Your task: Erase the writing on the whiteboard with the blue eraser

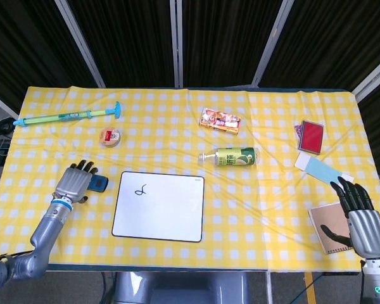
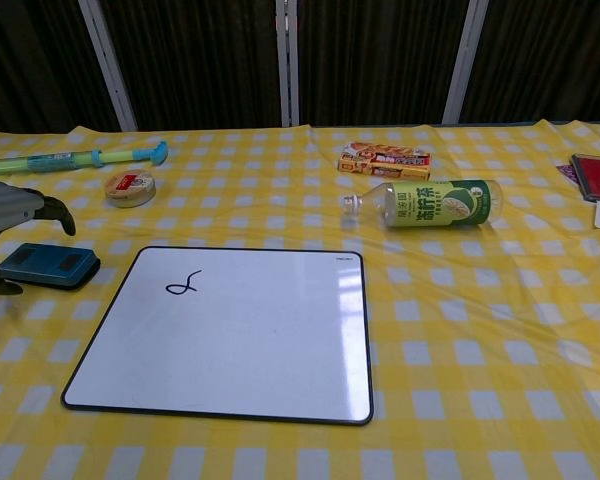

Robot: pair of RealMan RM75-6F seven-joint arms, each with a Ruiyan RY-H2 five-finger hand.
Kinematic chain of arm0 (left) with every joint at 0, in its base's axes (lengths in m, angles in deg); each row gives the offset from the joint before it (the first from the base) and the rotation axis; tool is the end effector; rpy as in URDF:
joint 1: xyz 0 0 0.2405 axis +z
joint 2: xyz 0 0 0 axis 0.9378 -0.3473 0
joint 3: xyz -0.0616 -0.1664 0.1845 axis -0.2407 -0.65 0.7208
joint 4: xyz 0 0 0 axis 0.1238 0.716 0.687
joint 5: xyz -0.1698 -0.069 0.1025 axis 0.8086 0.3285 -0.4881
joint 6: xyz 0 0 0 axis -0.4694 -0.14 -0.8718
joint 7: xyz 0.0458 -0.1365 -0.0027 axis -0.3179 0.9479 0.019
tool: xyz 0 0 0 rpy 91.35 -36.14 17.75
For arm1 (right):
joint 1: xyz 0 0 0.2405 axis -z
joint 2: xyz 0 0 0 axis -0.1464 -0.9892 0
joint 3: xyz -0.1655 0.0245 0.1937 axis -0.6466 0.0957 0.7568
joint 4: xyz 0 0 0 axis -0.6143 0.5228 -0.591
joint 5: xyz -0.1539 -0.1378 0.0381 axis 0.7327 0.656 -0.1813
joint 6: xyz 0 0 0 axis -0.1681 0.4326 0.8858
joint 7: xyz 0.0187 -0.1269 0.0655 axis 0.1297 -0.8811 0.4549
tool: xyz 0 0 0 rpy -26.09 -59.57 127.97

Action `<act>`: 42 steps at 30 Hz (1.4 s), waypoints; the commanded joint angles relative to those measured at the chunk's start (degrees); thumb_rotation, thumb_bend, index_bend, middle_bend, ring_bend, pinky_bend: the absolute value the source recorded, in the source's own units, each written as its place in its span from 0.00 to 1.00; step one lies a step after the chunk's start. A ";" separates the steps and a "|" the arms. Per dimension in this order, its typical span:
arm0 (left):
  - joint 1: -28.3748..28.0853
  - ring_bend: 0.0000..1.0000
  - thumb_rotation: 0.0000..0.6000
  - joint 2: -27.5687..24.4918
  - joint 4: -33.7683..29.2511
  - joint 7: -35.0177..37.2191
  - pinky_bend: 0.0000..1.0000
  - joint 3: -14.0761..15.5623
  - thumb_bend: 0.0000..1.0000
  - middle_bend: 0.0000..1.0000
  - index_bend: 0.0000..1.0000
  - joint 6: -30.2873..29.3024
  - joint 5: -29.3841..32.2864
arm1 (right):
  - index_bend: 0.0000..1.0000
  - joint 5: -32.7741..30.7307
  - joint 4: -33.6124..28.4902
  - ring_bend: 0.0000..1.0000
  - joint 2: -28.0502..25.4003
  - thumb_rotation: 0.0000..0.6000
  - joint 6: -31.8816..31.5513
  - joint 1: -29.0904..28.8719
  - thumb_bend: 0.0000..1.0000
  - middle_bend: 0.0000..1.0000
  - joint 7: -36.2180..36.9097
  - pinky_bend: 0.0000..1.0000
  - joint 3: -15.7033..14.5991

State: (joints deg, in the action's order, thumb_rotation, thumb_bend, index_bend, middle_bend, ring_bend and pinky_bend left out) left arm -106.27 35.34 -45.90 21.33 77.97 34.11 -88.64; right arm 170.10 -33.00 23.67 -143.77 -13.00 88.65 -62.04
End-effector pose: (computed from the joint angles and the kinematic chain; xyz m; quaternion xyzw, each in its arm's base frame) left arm -0.2557 0.3240 0.0281 -0.7669 -0.3336 -0.1329 0.5319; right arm -0.3051 -0.1787 0.1623 0.5942 -0.3807 0.4435 0.5525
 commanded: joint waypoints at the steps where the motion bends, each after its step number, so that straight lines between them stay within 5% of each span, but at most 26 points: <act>1: -0.66 0.08 1.00 0.79 0.95 -0.27 0.22 0.30 0.23 0.11 0.22 -0.09 1.00 | 0.00 0.06 -0.06 0.00 -0.06 1.00 0.07 -0.02 0.07 0.00 0.26 0.00 -0.06; 16: -2.40 0.14 1.00 4.67 5.23 0.69 0.26 1.67 0.28 0.17 0.31 -0.41 2.10 | 0.00 0.58 -0.26 0.00 -0.39 1.00 0.03 0.02 0.07 0.00 1.49 0.00 -0.41; 21: -0.77 0.38 1.00 6.77 7.59 6.38 0.49 1.68 0.52 0.46 0.62 -4.26 -4.79 | 0.00 0.76 -0.35 0.00 -0.47 1.00 -0.31 0.22 0.07 0.00 1.84 0.00 -0.53; 36: 1.58 0.49 1.00 6.25 2.66 22.37 0.58 0.26 0.60 0.58 0.76 -12.35 -21.93 | 0.00 1.47 -0.67 0.00 -0.62 1.00 -1.49 0.56 0.07 0.00 2.62 0.00 -0.52; 42: 1.01 0.51 1.00 9.16 1.82 23.34 0.60 0.87 0.60 0.60 0.79 -13.15 -26.64 | 0.00 1.30 -0.62 0.00 -1.07 1.00 -1.89 0.73 0.07 0.00 4.06 0.00 -0.37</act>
State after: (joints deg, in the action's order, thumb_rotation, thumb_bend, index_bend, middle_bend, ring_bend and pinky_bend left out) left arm -105.03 43.48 -43.64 44.75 78.58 21.19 -114.36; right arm 171.44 -33.63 22.73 -145.56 -12.32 92.45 -62.45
